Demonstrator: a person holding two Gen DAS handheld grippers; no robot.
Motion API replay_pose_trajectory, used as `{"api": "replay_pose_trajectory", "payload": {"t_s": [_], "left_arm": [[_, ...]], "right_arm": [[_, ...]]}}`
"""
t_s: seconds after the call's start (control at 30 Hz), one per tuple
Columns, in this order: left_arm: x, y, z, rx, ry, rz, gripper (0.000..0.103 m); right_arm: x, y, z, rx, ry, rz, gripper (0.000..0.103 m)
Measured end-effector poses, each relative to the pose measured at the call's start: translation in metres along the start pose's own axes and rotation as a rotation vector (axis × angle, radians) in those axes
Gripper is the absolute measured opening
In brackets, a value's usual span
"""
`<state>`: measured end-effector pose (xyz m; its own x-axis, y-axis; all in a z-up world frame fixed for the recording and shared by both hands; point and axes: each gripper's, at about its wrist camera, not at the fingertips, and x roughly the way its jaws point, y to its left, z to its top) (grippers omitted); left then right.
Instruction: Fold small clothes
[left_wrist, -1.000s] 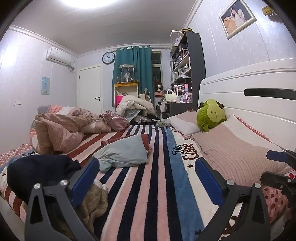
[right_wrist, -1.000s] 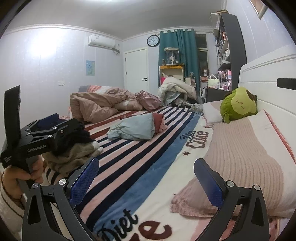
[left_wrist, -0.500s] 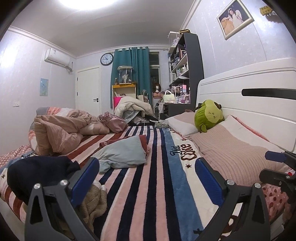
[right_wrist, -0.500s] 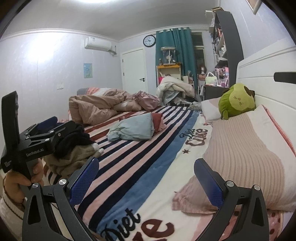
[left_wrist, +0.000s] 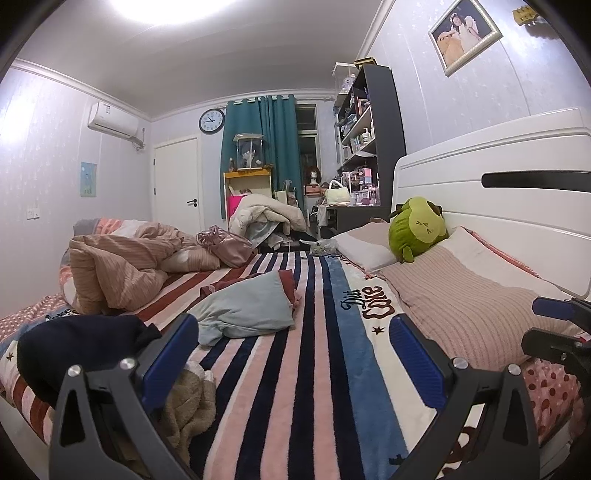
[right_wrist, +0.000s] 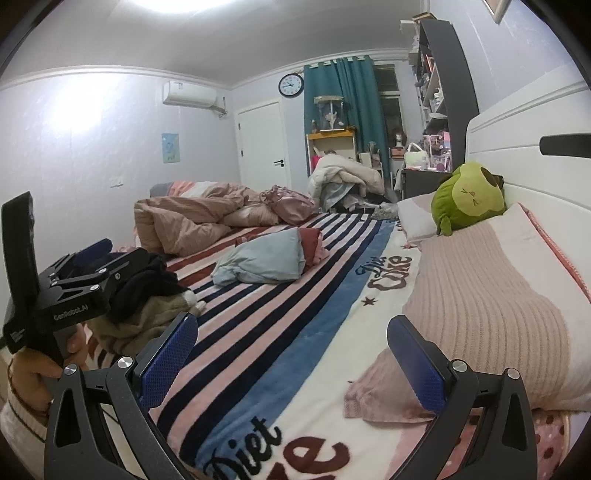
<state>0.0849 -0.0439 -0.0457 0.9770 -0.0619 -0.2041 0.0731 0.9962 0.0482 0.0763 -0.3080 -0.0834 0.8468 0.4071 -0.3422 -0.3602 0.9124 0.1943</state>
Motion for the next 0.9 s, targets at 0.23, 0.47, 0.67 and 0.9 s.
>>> {"api": "replay_pose_trajectory", "payload": {"t_s": [0.23,0.47,0.67,0.9], "left_arm": [[0.000,0.000,0.000,0.001,0.000,-0.001,0.102],[0.000,-0.001,0.000,0.004,0.002,-0.003,0.102],[0.000,-0.001,0.000,0.004,0.001,-0.002,0.102],[0.003,0.000,-0.001,0.012,0.003,0.001,0.102]], "right_arm": [[-0.005,0.000,0.001,0.014,-0.010,-0.018,0.103],[-0.007,0.000,0.002,0.024,-0.015,-0.025,0.103],[-0.010,0.002,0.002,0.035,-0.018,-0.034,0.103],[-0.012,0.001,0.003,0.040,-0.019,-0.037,0.103]]}}
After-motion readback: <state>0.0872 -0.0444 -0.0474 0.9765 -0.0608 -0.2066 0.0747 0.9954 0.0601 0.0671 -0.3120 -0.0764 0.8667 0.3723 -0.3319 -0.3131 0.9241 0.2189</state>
